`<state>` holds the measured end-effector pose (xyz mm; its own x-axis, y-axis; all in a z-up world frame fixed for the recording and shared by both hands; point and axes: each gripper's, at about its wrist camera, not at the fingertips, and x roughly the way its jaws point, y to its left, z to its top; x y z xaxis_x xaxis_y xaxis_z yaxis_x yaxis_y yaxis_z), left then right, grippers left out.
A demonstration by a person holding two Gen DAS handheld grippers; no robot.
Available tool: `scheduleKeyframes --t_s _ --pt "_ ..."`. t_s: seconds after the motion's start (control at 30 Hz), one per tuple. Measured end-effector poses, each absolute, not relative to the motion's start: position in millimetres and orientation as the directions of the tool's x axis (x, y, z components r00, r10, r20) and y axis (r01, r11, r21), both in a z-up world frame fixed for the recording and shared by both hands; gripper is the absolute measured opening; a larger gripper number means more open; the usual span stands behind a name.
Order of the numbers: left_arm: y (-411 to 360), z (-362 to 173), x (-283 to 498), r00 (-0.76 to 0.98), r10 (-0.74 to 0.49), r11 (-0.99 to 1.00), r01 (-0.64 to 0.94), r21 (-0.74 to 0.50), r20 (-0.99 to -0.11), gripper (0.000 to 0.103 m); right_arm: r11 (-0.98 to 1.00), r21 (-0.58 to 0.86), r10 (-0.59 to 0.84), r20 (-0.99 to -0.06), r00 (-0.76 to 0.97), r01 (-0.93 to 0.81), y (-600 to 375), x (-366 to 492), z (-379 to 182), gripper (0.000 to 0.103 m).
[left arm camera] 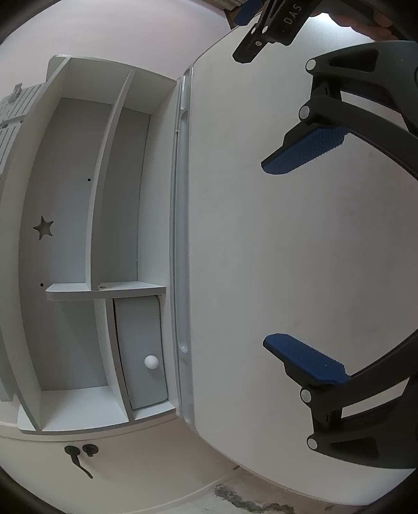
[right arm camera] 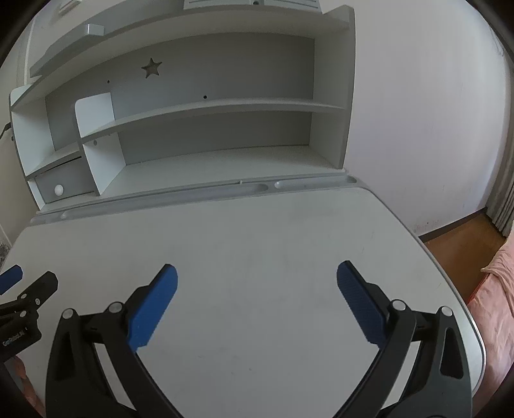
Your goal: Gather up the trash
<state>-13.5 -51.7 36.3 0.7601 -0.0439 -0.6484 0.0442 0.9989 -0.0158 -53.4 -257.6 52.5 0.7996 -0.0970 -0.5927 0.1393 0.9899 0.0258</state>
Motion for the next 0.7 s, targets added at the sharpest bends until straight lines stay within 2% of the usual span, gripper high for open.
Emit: scheduleKeyframes --t_s 0.7 --pt "-50.4 34.5 -12.6 0.755 -0.049 0.999 0.047 -0.021 -0.654 0.096 0.987 0.031 -0.107 -0.605 0.789 0.158 -262.4 -51.9 50.0 0.096"
